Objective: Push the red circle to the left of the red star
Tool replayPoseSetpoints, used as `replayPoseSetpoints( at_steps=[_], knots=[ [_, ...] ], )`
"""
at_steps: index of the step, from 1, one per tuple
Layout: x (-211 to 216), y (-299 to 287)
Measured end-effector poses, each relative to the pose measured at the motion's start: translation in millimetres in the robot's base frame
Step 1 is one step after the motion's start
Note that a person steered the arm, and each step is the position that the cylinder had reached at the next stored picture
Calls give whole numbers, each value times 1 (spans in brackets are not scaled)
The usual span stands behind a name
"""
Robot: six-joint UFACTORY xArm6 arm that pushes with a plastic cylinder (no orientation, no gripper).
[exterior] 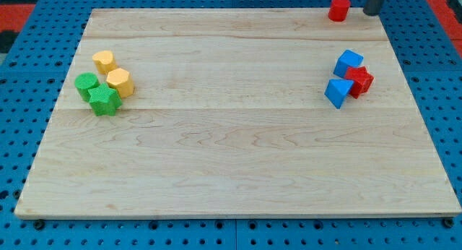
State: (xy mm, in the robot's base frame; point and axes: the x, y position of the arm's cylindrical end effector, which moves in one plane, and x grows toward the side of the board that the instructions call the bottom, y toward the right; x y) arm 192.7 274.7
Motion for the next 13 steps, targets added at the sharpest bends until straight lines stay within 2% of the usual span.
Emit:
replayPoseSetpoints(
  at_steps=[1, 2, 3, 4, 5, 6, 7, 8, 9, 10, 11, 12, 13],
  knots=[
    [-1, -18],
    [5, -157],
    [50, -267],
    [86, -328],
    [43, -395],
    [-1, -397],
    [-1, -392],
    [11, -295],
    [53, -282],
    [85, -219],
    [52, -161],
    [3, -144],
    [1, -160]
  ],
)
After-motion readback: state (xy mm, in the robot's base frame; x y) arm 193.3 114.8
